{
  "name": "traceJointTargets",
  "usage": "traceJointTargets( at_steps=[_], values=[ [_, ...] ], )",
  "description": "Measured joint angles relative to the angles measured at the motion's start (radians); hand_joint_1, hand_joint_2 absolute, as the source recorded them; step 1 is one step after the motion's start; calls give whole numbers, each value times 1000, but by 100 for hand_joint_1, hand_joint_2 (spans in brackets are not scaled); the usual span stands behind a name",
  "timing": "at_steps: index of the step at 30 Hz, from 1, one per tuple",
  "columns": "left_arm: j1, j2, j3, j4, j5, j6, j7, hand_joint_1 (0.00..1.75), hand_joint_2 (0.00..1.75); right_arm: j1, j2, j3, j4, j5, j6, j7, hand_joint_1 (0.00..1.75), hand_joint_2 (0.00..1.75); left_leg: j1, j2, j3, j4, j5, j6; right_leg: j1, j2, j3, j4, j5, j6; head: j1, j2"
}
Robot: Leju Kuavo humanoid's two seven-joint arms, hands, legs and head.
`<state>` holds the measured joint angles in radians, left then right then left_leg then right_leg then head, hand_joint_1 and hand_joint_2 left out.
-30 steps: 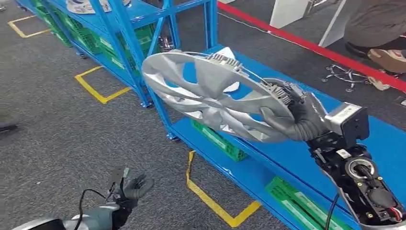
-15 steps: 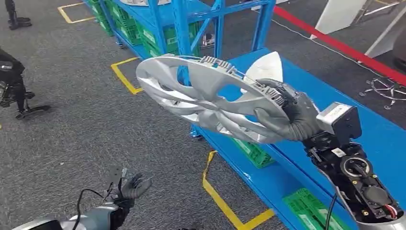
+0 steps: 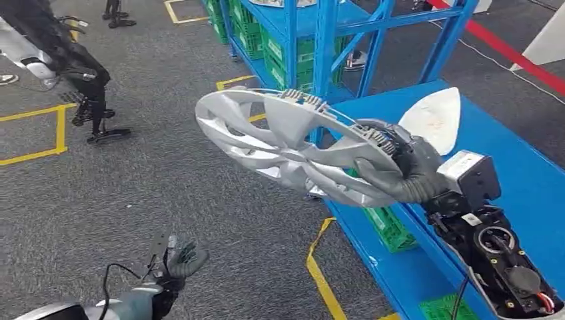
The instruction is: Take the parts from the cabinet and place them on the table.
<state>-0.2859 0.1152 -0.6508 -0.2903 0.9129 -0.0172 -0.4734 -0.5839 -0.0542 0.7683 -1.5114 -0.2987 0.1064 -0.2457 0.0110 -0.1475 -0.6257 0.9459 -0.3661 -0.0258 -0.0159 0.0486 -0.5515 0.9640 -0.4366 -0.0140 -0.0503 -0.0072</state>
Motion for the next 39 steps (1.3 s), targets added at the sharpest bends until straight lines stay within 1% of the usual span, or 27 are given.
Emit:
traceJointTargets(
  at_steps=[2,4,6,7,9,10,11,12,15,16,17,18,20,21,23,24,25,26,28,30,31,32,33,35,36,37,39],
  values=[
    [1,2,0,0,0,0,-3,0,175,6,0,2,-1,3,0,0,175,175,-5,105,-31,70,-48,-3,2,-22,8,-14,6,-8,-12,0],
    [-2,2,0,0,1,0,-5,0,175,12,0,2,-1,5,0,-1,175,175,-1,133,-123,249,-123,-11,6,-49,8,-13,5,-12,-15,0],
    [2,1,0,0,0,0,-5,0,175,21,0,5,-1,6,1,0,175,175,3,138,-172,336,-138,-18,6,-74,8,-13,2,-12,-17,0],
    [3,2,0,0,0,0,-5,0,175,25,0,5,-1,6,1,0,175,175,6,140,-161,308,-114,-21,6,-86,9,-13,0,-11,-18,0],
    [2,4,0,0,1,0,-5,0,175,27,0,7,-1,6,1,0,175,175,9,163,-64,123,-25,-24,5,-108,12,-10,-6,-4,-21,0],
    [1,5,0,0,1,0,-5,0,175,27,0,7,-2,6,1,0,175,175,9,197,-9,28,6,-23,6,-118,16,-8,-11,0,-24,0],
    [-2,4,0,0,1,0,-5,0,175,27,0,7,-2,6,1,0,175,175,-2,223,4,4,-4,-16,16,-125,14,-5,-18,8,-29,0],
    [-2,5,0,0,1,1,-6,0,175,26,0,8,-2,6,1,0,175,175,-2,201,1,1,0,-4,16,-133,17,-5,-20,13,-22,0],
    [0,6,0,0,7,4,-6,0,175,30,0,7,-2,5,1,-3,175,175,-1,169,4,3,-4,14,15,-160,31,-6,-32,30,-15,0],
    [3,7,0,0,15,0,-7,0,175,34,-2,7,-1,5,2,-3,175,175,5,161,10,-1,-3,19,7,-132,21,5,-45,37,-14,0],
    [2,7,0,0,24,-4,-7,0,175,39,-2,7,-1,5,3,-6,175,175,5,154,13,0,-5,25,6,-90,6,52,-75,38,-9,0],
    [2,7,1,0,30,-12,-8,0,175,44,-6,5,-1,5,5,-10,175,175,4,146,13,0,-6,31,6,-69,-29,129,-114,39,-5,0],
    [3,8,2,0,37,-26,-8,0,175,59,-15,3,-2,2,12,-14,175,175,0,122,14,0,-7,34,6,-53,-117,304,-176,40,-2,0],
    [5,7,2,0,36,-32,-6,0,175,68,-19,3,-2,2,13,-15,175,175,-1,108,15,1,-8,35,6,-52,-141,341,-177,39,-2,0],
    [7,7,2,0,32,-34,-1,0,175,79,-24,2,-8,2,20,-14,175,175,-2,79,18,2,-8,35,7,-49,-119,266,-110,31,-2,0],
    [7,7,2,0,30,-34,1,0,175,82,-26,2,-13,2,22,-13,175,175,-2,66,20,3,-9,34,6,-41,-85,180,-57,26,-2,0],
    [6,5,2,0,30,-34,3,0,175,82,-26,1,-17,2,22,-13,175,175,0,54,20,5,-11,31,6,-14,-46,84,-6,22,0,0],
    [6,3,2,0,29,-34,7,0,175,82,-27,0,-20,3,22,-13,175,175,-1,43,17,7,-12,28,3,46,-23,34,-1,16,0,0],
    [5,3,2,0,27,-34,13,0,175,84,-29,-1,-25,2,22,-13,175,175,3,24,5,7,-5,15,5,34,-9,16,-4,17,-1,0],
    [9,7,2,0,25,-32,18,0,175,84,-29,-2,-26,3,24,-14,175,175,7,-2,4,0,2,2,7,16,-6,10,-2,10,-1,0],
    [10,9,2,0,24,-30,20,0,175,83,-29,-3,-27,7,28,-15,175,175,6,8,2,6,-8,-1,-7,-3,3,-4,5,1,-3,0],
    [7,8,2,0,23,-30,21,0,175,84,-29,-3,-27,9,31,-16,175,175,-3,73,-12,38,-31,-5,-3,-13,7,-11,8,-3,-13,0],
    [2,10,2,0,24,-30,22,0,175,83,-29,-4,-27,9,31,-18,175,175,-1,112,-47,109,-71,-10,0,-27,7,-11,8,-8,-19,0],
    [0,8,2,0,24,-27,26,0,175,84,-29,-7,-27,9,31,-20,175,175,1,136,-126,274,-139,-17,4,-54,6,-11,7,-10,-20,0],
    [2,7,2,0,24,-27,27,0,175,84,-30,-7,-27,9,31,-20,175,175,2,139,-153,329,-151,-20,4,-69,6,-11,6,-10,-21,0],
    [2,7,2,0,24,-27,28,0,175,85,-30,-7,-26,9,31,-20,175,175,4,140,-153,327,-137,-21,4,-81,6,-11,5,-10,-23,0],
    [2,8,2,0,24,-27,29,0,175,85,-31,-7,-26,10,31,-20,175,175,5,147,-80,190,-64,-20,4,-105,7,-10,3,-7,-24,0]
  ],
)
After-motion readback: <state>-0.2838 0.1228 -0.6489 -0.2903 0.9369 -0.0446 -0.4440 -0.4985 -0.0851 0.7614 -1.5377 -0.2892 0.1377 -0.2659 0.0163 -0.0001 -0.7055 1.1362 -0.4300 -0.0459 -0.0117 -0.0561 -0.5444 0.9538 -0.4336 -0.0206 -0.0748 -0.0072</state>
